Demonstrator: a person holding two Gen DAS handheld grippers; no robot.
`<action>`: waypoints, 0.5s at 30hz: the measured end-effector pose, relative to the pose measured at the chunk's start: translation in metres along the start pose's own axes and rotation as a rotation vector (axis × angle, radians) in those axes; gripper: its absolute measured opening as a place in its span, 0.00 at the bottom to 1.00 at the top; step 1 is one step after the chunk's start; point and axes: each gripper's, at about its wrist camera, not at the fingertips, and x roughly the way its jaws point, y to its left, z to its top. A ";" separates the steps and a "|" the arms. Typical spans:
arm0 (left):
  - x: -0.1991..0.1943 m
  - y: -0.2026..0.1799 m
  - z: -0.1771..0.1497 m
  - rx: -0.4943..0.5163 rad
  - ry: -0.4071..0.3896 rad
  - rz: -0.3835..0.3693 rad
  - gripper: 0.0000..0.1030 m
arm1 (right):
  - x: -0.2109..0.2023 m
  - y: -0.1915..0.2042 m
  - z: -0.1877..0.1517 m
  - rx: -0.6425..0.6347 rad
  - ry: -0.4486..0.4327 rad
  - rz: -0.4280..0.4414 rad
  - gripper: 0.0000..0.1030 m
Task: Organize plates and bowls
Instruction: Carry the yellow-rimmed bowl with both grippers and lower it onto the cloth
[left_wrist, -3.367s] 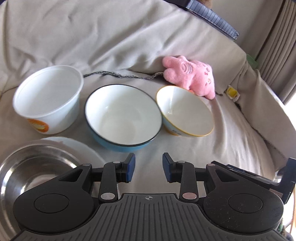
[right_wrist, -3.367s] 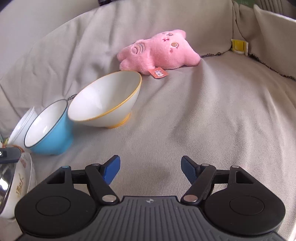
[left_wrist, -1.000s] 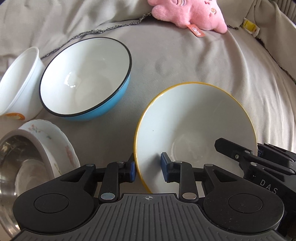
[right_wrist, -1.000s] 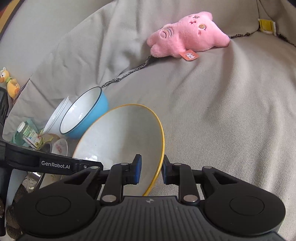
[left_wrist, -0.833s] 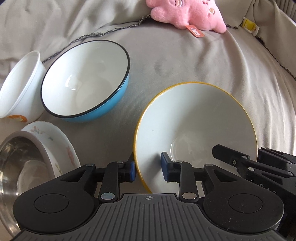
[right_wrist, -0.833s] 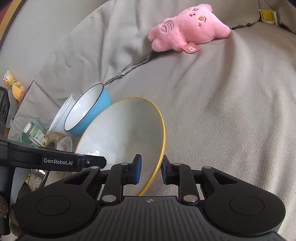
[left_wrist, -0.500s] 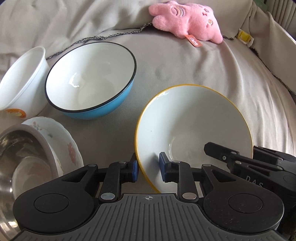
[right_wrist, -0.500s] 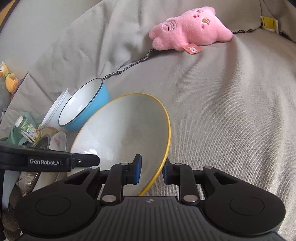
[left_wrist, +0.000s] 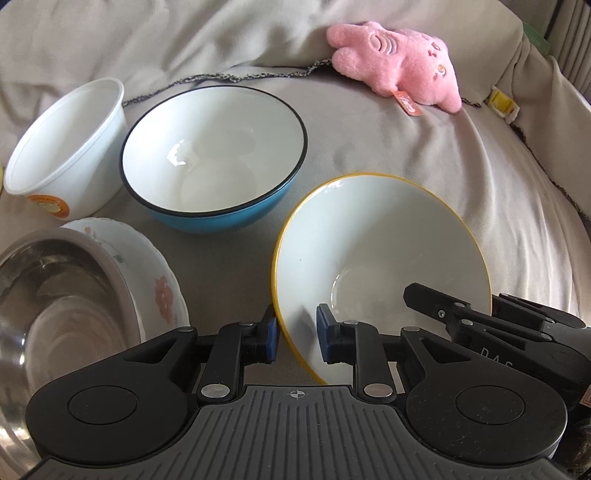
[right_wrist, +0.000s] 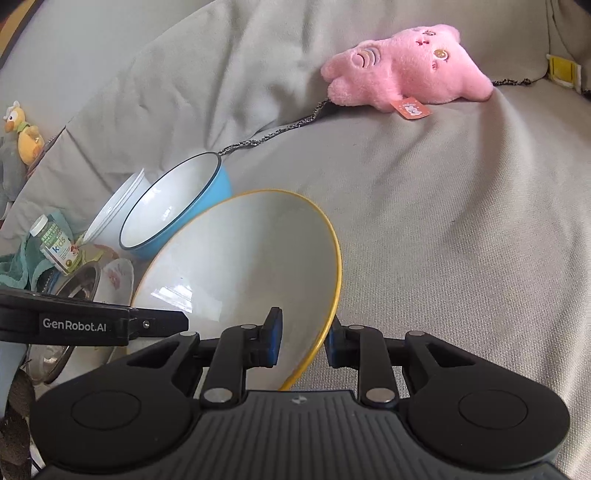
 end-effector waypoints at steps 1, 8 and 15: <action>-0.003 0.001 -0.001 -0.003 -0.003 -0.006 0.24 | -0.002 0.001 0.000 -0.005 -0.009 -0.010 0.24; -0.033 0.005 -0.010 0.002 -0.064 -0.040 0.26 | -0.019 0.003 0.002 -0.015 -0.028 -0.052 0.27; -0.050 0.013 -0.010 -0.031 -0.118 -0.094 0.26 | -0.024 0.001 0.008 0.027 -0.003 -0.061 0.27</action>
